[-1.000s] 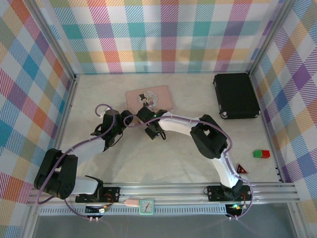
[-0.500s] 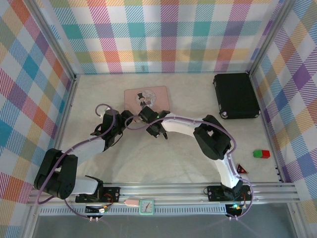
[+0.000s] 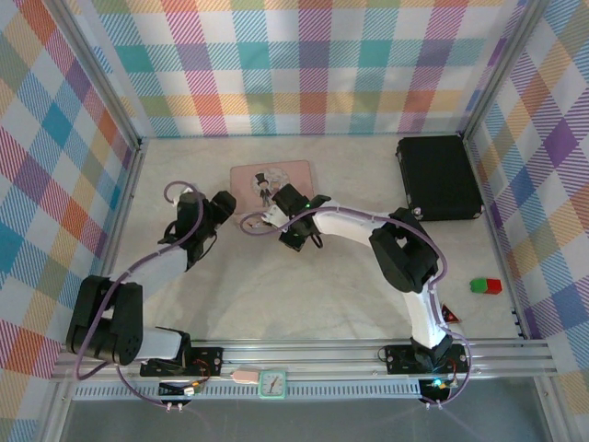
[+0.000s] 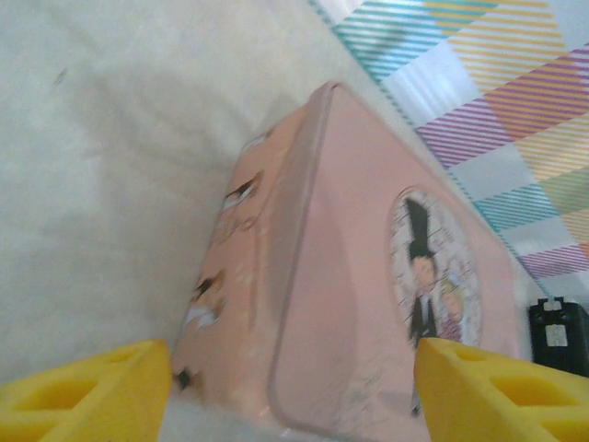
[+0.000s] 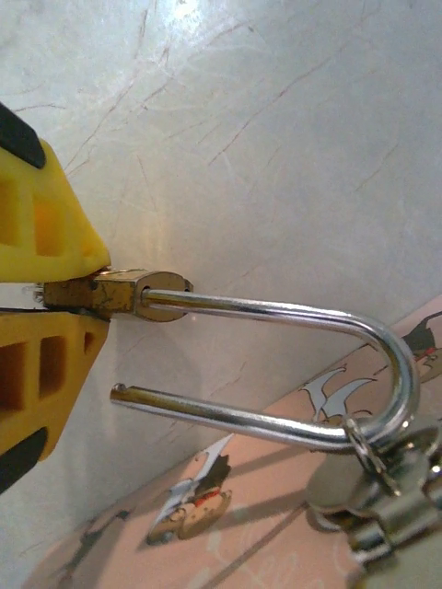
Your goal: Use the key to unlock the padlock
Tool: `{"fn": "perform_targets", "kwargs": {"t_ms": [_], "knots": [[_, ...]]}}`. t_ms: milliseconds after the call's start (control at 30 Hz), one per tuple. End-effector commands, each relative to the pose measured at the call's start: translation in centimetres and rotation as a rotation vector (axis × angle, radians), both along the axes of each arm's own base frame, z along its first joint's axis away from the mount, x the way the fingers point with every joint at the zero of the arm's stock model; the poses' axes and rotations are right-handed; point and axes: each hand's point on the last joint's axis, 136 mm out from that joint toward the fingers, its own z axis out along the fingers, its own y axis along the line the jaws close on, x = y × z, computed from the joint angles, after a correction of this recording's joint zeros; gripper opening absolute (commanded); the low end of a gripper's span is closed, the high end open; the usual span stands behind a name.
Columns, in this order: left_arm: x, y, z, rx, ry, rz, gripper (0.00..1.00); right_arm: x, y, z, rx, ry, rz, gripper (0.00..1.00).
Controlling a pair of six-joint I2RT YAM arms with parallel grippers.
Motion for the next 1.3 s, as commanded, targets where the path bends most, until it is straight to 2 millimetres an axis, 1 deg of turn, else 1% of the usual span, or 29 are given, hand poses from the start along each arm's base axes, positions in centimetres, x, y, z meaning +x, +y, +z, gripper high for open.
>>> {"fn": "perform_targets", "kwargs": {"t_ms": [0,100,200,267,367,500,600,700,900,1067,1167,1267], "knots": [[2.9,-1.4,1.8,-0.005,-0.075,-0.107,0.7,-0.9,1.5,1.7,0.062,-0.012,0.156,0.0],[4.6,-3.0,1.5,-0.046,-0.103,-0.185,0.68,-0.6,1.5,1.7,0.06,-0.009,0.197,0.0],[5.5,-4.1,0.9,-0.065,-0.117,-0.238,0.65,-0.3,1.6,1.6,0.052,-0.007,0.227,0.0],[5.8,-4.5,0.1,-0.073,-0.103,-0.257,0.63,0.0,1.5,1.6,0.045,-0.012,0.238,0.0],[5.9,-5.2,-1.0,-0.104,-0.089,-0.285,0.59,0.5,1.7,1.8,0.052,-0.02,0.251,0.0],[5.5,-6.3,-1.6,-0.141,-0.087,-0.314,0.55,1.1,2.6,2.4,0.076,-0.025,0.261,0.0],[5.1,-6.8,-1.9,-0.147,-0.08,-0.32,0.54,1.6,3.2,2.6,0.088,-0.031,0.257,0.0],[4.7,-7.2,-1.8,-0.158,-0.084,-0.323,0.53,1.9,3.7,2.9,0.101,-0.028,0.253,0.0],[4.3,-7.5,-1.7,-0.171,-0.08,-0.317,0.53,2.0,4.4,3.7,0.137,-0.024,0.246,0.0],[4.2,-7.7,-1.2,-0.195,-0.085,-0.316,0.53,1.3,5.1,4.5,0.193,0.013,0.247,0.0],[3.6,-7.0,-0.5,-0.164,-0.068,-0.31,0.59,1.1,4.6,3.9,0.178,0.027,0.226,0.0],[2.9,-5.5,0.7,-0.113,-0.026,-0.289,0.63,0.8,4.1,3.5,0.184,0.049,0.198,0.0]]}}
